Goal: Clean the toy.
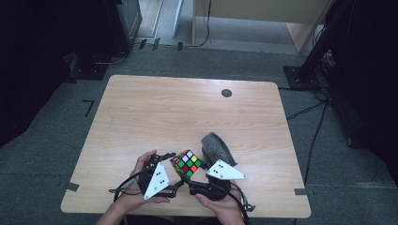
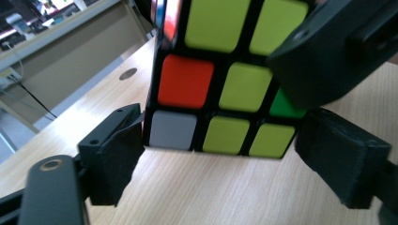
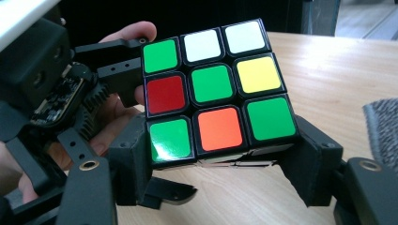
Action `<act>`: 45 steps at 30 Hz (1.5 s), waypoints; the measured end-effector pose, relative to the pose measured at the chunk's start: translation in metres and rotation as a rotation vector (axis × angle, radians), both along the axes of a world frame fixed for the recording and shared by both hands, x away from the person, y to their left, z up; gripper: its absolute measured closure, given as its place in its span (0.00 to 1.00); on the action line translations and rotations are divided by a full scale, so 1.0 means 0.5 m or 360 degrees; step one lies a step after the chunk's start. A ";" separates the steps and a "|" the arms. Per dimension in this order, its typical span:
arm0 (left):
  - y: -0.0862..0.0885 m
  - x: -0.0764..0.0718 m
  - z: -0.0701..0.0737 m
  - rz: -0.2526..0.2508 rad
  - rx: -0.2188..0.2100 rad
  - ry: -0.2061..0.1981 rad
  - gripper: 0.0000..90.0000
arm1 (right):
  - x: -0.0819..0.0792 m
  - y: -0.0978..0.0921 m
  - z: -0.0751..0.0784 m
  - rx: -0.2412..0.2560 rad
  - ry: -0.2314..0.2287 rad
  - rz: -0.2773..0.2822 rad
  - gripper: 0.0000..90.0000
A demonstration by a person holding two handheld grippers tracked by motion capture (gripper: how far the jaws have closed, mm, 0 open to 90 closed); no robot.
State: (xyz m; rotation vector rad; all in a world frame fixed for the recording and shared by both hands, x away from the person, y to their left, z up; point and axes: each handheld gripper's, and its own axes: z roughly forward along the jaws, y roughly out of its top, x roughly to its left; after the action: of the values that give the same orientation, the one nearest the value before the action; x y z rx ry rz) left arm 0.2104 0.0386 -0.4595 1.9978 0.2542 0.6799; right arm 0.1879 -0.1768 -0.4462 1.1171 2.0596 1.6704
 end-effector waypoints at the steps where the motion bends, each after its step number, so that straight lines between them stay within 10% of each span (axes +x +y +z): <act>1: -0.001 -0.001 -0.001 0.0006 -0.0006 -0.0015 0.22 | 0.000 0.001 0.000 0.0003 0.0014 -0.0002 0.37; 17: -0.002 -0.007 -0.007 -0.0039 -0.0043 0.0037 0.37 | 0.004 -0.011 0.017 0.0081 0.0094 -0.0035 0.31; 25: 0.000 -0.007 -0.009 -0.0074 -0.0026 0.0051 0.37 | 0.014 -0.019 0.009 0.0207 0.0302 0.0013 0.35; 32: -0.008 -0.006 -0.016 -0.0106 0.0023 0.0076 0.36 | 0.018 -0.013 -0.004 0.0134 0.0419 -0.0011 0.36; 45: -0.011 -0.006 -0.016 -0.0087 -0.0002 0.0090 0.27 | 0.006 0.005 0.002 0.0030 0.0371 -0.0040 0.37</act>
State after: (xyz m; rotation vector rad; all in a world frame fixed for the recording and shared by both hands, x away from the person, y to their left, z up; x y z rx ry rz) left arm 0.2076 0.0330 -0.4677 2.0174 0.2326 0.5892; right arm 0.1906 -0.1744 -0.4450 1.3973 2.1587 1.6178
